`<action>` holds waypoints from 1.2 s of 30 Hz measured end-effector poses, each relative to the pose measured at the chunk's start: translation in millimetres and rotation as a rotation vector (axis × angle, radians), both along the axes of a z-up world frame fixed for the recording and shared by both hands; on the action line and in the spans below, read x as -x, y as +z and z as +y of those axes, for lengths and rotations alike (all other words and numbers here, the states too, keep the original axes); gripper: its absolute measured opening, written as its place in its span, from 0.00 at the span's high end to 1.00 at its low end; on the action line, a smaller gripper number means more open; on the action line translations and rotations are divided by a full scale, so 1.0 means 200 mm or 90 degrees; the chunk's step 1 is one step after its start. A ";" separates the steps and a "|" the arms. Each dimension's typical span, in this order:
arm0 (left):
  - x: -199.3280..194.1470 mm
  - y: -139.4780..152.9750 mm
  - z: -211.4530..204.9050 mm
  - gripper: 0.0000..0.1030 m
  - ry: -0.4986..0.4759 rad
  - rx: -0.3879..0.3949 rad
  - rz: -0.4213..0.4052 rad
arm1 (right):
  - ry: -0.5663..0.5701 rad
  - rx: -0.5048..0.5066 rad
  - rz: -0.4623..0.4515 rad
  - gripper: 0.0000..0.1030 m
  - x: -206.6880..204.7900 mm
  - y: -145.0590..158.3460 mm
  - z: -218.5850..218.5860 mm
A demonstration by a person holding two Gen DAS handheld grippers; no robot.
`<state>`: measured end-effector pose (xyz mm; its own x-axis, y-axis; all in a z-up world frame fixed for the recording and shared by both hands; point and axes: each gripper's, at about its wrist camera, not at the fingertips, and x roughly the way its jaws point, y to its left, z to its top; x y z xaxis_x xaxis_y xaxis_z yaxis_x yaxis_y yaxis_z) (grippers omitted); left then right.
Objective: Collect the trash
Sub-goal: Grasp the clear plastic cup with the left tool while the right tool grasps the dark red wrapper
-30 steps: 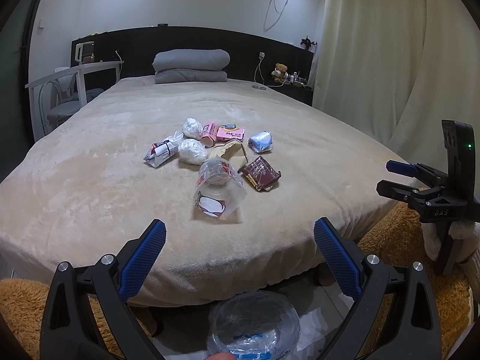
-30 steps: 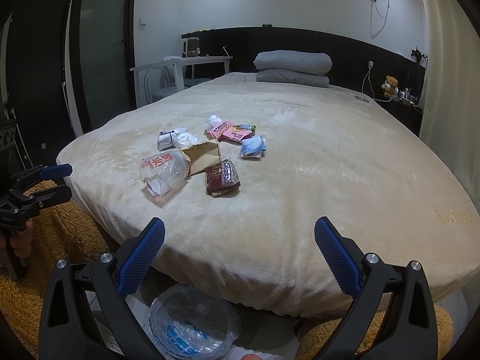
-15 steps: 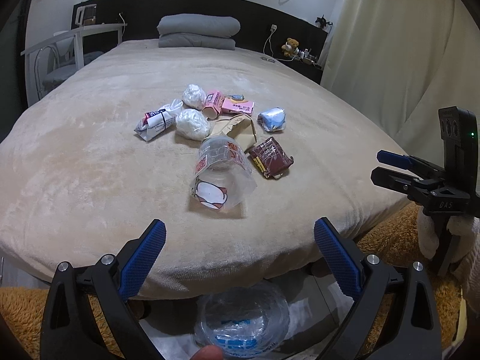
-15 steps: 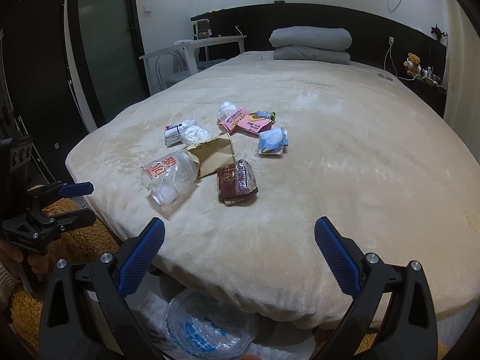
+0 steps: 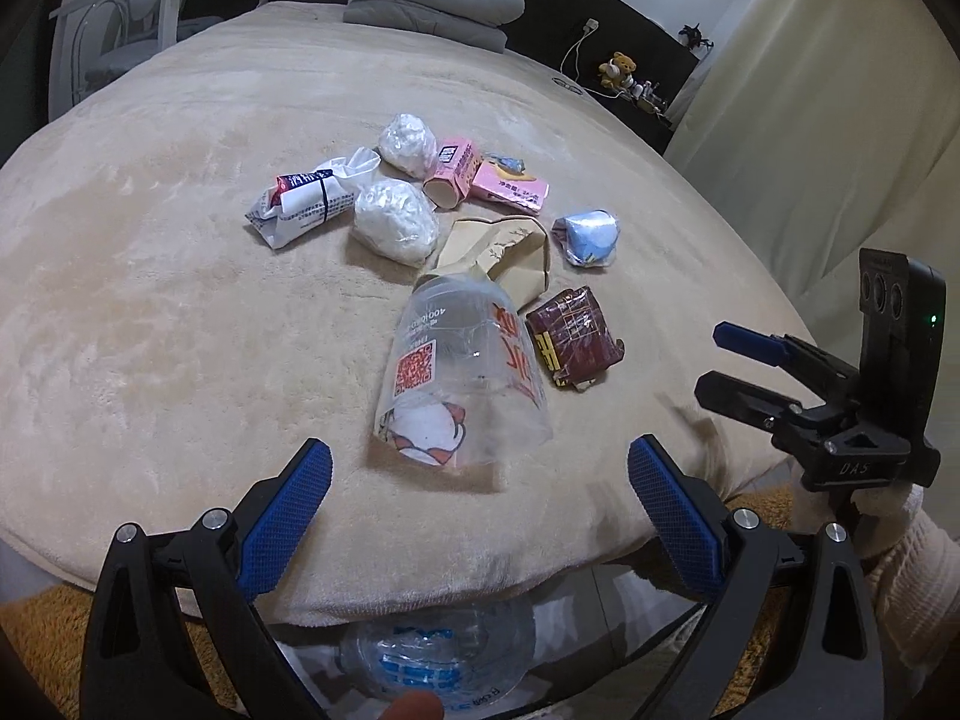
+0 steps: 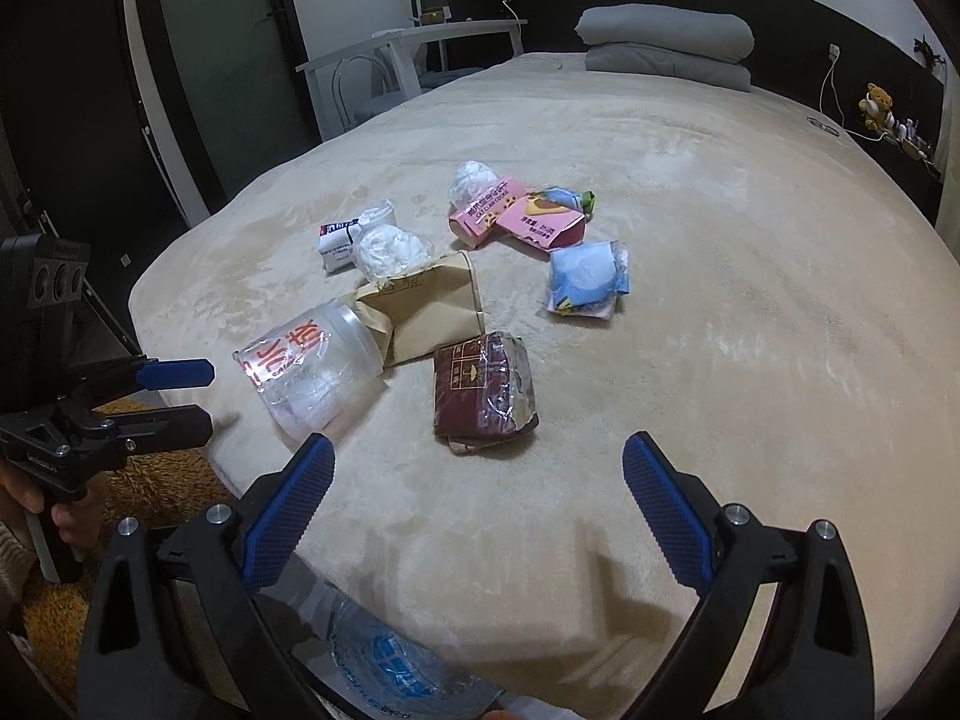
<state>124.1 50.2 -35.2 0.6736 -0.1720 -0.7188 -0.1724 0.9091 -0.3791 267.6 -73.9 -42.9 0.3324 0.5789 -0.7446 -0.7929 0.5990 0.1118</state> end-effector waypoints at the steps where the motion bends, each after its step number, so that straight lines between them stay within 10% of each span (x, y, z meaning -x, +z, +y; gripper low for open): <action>1: -0.02 -0.01 0.01 0.06 0.001 0.008 0.002 | 0.002 0.002 0.005 0.07 -0.02 -0.01 0.01; 21: -0.24 -0.19 0.18 0.12 0.033 0.182 0.058 | 0.035 0.059 0.061 0.22 -0.21 -0.22 0.28; 36: -0.25 -0.21 0.13 0.35 0.003 0.185 0.051 | 0.018 0.114 -0.034 0.45 -0.16 -0.27 0.35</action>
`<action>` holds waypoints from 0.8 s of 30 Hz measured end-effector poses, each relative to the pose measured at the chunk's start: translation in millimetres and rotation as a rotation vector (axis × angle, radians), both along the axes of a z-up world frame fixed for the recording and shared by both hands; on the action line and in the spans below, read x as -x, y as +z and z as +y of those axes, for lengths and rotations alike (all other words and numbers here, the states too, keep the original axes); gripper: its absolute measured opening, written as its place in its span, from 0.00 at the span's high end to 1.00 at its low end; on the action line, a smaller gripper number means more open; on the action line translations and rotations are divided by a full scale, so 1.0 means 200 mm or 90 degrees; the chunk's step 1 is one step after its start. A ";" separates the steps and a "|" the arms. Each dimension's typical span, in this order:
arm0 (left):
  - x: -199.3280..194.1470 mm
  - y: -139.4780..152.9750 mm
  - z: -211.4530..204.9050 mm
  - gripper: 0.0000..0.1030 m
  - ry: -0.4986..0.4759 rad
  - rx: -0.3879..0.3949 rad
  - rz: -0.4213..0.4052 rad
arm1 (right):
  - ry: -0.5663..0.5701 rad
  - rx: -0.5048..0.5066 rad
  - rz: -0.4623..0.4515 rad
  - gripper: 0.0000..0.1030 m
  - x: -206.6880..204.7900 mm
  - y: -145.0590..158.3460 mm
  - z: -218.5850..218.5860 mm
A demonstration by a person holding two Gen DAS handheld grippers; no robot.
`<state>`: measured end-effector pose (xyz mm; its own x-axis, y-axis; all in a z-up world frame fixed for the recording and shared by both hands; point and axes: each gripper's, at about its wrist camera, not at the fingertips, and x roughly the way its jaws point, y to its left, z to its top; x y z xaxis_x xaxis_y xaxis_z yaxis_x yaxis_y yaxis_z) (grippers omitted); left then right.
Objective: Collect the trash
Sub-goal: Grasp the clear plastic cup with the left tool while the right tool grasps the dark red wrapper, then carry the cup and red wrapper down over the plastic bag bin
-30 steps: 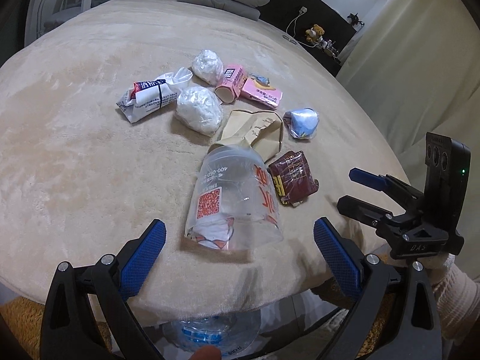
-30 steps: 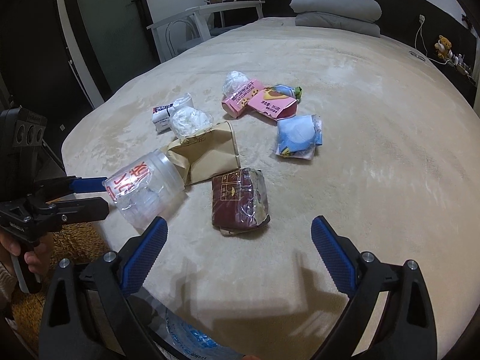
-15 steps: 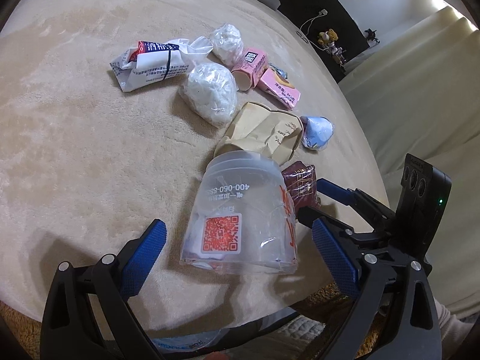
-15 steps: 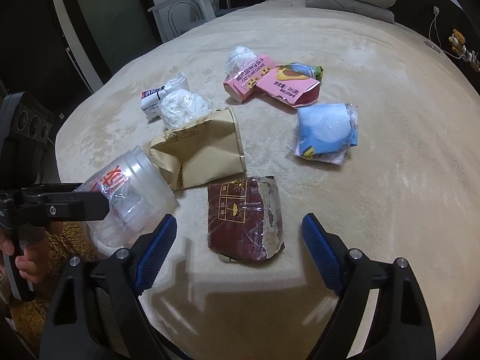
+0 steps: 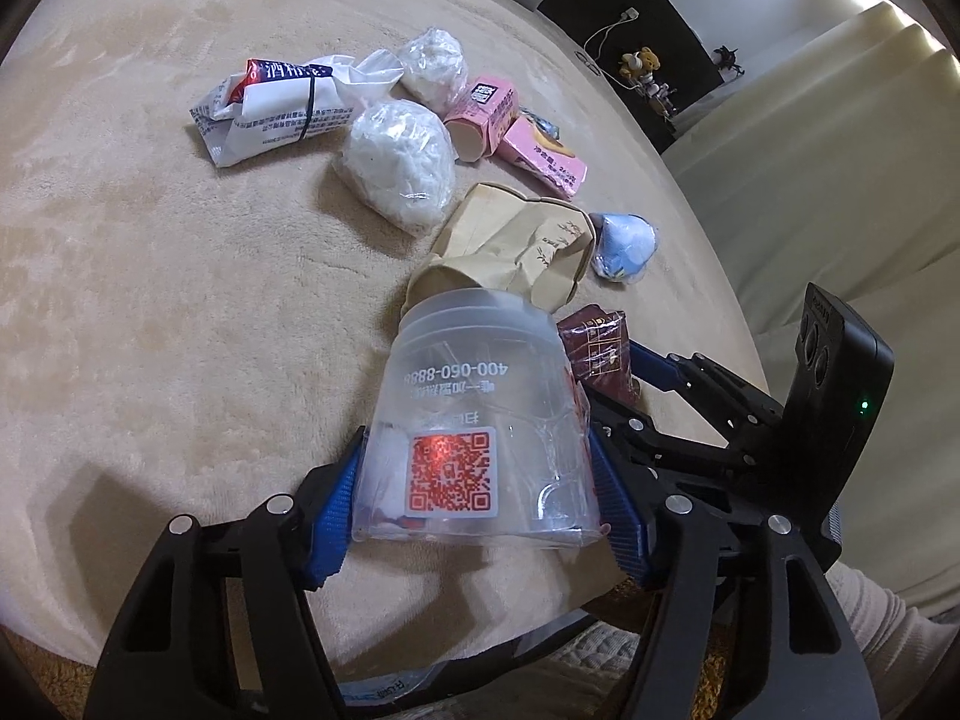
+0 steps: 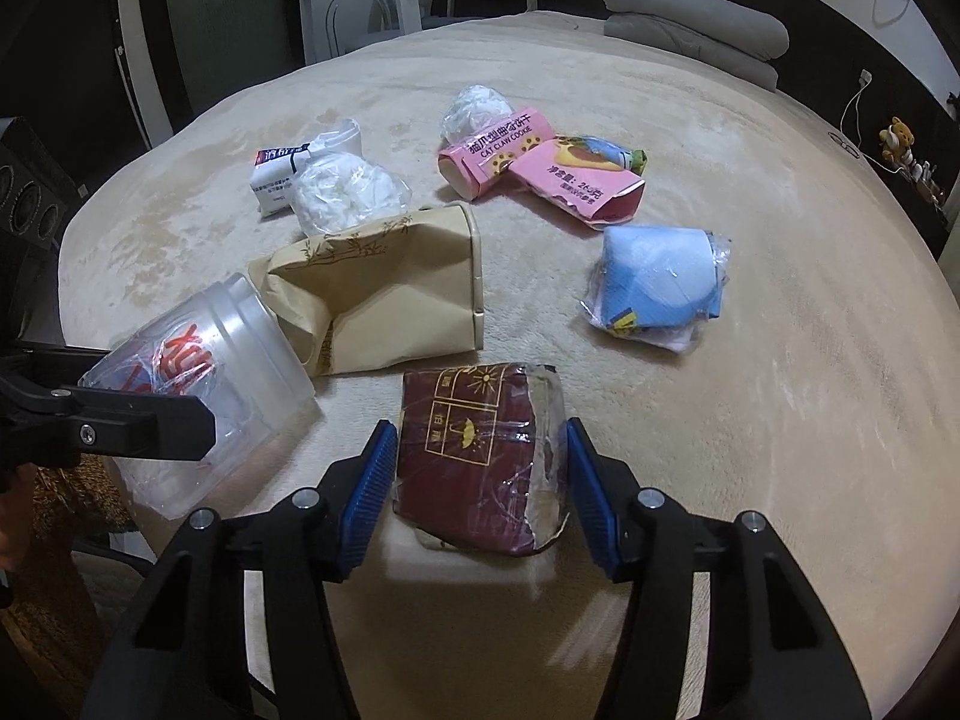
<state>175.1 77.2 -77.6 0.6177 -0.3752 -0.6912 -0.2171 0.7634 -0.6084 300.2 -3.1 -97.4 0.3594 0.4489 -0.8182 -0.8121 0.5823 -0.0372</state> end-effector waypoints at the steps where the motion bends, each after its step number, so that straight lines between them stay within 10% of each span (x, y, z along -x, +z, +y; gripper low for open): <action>1: 0.01 0.00 0.00 0.35 0.000 0.000 -0.001 | 0.000 -0.002 0.000 0.45 0.00 0.00 0.00; 24: 0.23 0.24 -0.09 0.36 -0.010 -0.061 -0.084 | -0.054 -0.094 -0.014 0.46 0.26 0.27 -0.28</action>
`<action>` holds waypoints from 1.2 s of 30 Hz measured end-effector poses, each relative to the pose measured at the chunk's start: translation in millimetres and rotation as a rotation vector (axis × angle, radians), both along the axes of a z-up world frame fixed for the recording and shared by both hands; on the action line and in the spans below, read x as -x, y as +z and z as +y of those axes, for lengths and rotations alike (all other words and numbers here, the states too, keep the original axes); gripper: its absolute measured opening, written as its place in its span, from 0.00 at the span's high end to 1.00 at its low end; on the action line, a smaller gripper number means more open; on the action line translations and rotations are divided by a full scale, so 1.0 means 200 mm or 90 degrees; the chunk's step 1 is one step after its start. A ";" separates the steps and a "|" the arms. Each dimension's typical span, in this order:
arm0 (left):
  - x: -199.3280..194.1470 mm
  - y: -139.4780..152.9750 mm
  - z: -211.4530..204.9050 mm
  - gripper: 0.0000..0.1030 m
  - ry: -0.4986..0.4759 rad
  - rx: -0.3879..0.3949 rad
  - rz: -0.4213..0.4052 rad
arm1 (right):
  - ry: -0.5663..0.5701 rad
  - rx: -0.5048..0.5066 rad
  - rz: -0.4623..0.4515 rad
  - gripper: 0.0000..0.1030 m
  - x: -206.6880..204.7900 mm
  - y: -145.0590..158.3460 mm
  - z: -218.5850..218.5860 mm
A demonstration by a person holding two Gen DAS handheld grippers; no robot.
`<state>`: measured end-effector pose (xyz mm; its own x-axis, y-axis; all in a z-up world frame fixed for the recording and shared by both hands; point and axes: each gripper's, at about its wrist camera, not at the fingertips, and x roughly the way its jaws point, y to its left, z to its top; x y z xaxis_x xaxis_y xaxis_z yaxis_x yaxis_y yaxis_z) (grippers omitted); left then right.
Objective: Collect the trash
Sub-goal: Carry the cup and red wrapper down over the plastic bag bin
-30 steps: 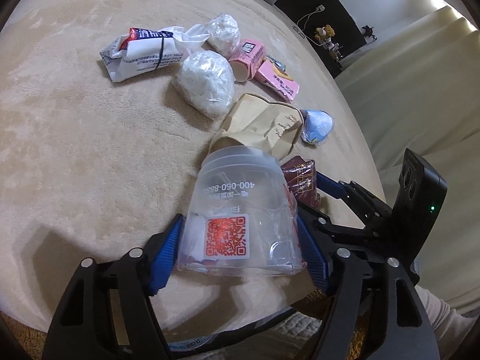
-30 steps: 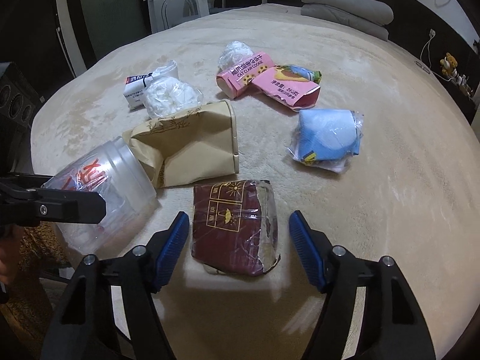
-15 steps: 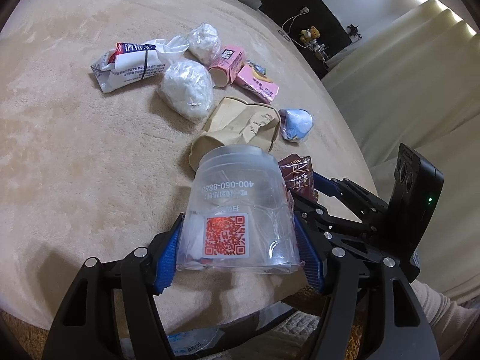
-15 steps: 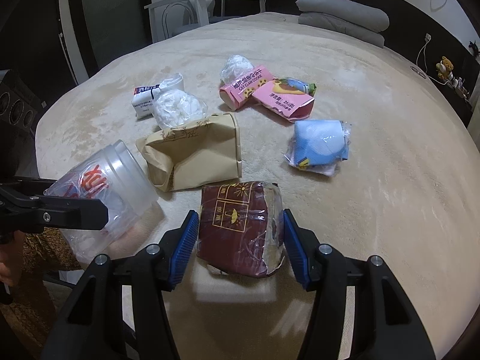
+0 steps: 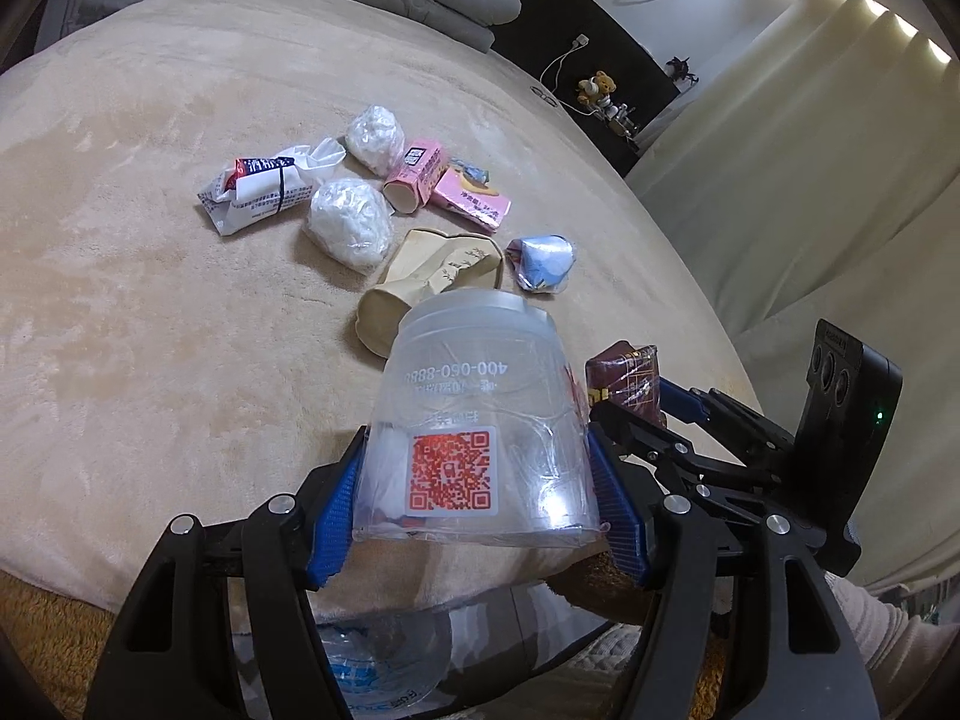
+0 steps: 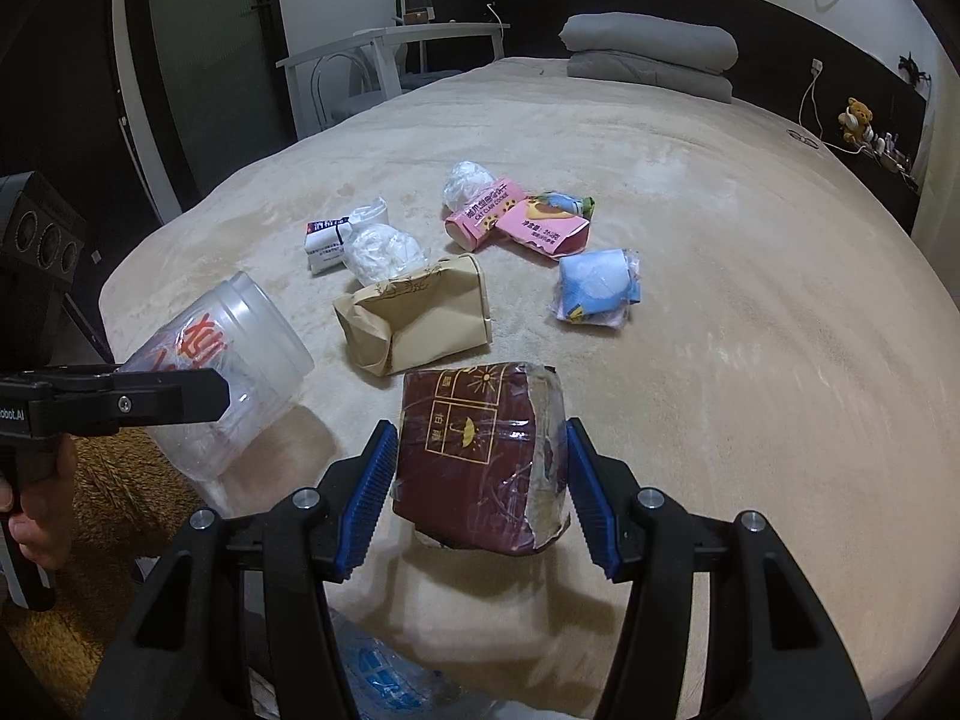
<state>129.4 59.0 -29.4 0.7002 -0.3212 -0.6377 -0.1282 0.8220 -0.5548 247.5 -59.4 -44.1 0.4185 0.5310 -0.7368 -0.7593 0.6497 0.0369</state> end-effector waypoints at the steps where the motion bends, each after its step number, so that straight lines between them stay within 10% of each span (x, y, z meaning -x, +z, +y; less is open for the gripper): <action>1: 0.01 0.01 -0.01 0.36 -0.001 -0.005 -0.004 | -0.004 -0.005 0.000 0.45 0.02 0.01 -0.02; 21: 0.36 0.09 -0.27 0.36 -0.021 -0.051 -0.031 | -0.042 -0.074 0.020 0.45 0.45 0.12 -0.34; 36: 0.48 -0.14 -0.41 0.36 -0.051 -0.072 0.054 | -0.058 -0.038 0.151 0.45 0.53 -0.13 -0.41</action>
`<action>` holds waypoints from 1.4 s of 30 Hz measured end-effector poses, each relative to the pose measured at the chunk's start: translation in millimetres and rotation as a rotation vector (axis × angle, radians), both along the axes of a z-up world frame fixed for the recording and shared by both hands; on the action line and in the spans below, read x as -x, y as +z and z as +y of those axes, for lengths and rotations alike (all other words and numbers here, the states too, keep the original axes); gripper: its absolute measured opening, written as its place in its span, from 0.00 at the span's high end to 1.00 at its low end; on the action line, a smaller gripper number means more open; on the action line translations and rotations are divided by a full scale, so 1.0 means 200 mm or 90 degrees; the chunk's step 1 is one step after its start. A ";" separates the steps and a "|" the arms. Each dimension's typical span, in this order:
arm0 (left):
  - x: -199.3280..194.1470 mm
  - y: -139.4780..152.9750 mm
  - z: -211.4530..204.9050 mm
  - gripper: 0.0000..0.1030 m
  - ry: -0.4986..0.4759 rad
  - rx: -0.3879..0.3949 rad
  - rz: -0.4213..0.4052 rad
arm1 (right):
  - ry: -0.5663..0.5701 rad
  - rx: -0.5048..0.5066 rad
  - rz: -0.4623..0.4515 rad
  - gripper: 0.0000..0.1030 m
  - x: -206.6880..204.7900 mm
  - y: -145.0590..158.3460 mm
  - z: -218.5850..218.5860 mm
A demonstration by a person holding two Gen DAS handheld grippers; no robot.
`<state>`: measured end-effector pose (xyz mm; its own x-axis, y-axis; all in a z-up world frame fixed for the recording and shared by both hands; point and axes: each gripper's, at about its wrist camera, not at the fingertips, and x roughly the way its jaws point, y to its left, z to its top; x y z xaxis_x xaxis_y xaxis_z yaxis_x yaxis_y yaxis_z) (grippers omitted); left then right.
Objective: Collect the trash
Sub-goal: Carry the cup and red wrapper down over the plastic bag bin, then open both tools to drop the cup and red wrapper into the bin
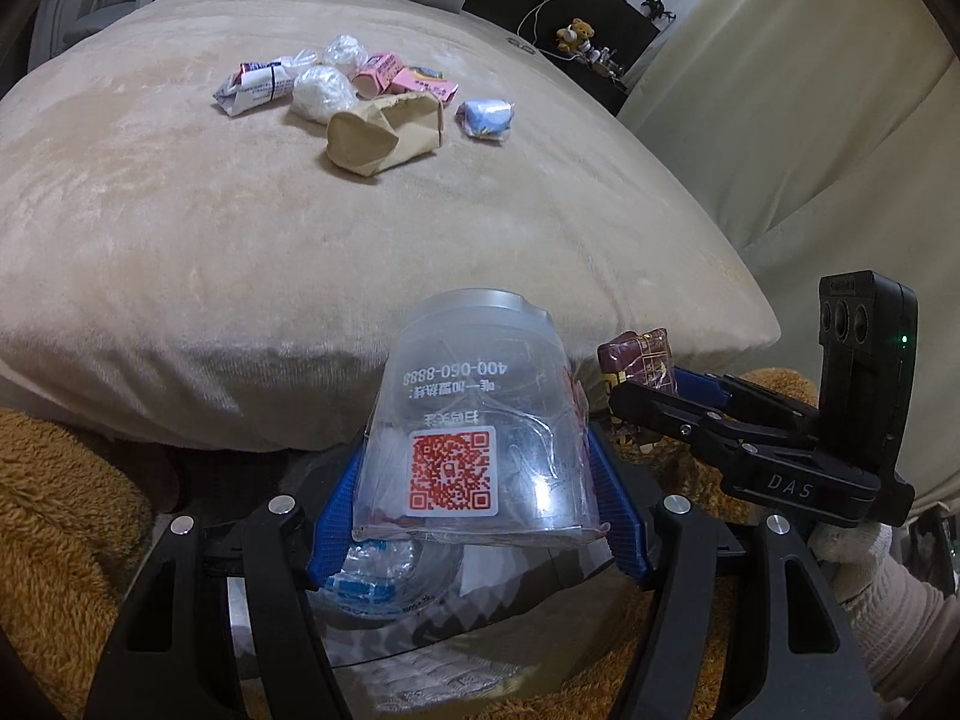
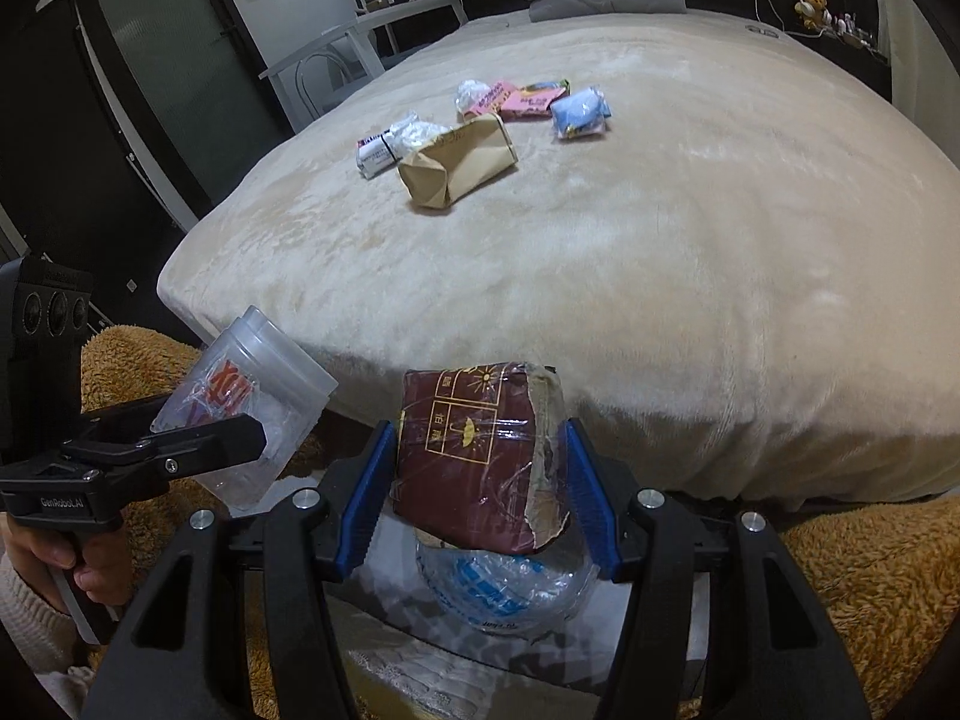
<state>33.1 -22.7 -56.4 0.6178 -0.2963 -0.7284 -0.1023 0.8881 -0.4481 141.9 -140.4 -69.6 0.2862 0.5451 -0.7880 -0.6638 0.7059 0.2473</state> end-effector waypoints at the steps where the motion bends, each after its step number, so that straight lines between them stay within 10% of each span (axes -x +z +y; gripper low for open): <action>1: 0.00 -0.02 0.00 0.36 -0.001 0.000 0.009 | 0.000 0.005 0.012 0.45 0.00 -0.02 0.00; 42: -0.23 -0.72 -0.12 0.35 -0.053 -0.015 0.370 | -0.118 0.155 0.400 0.45 -0.23 -0.81 0.08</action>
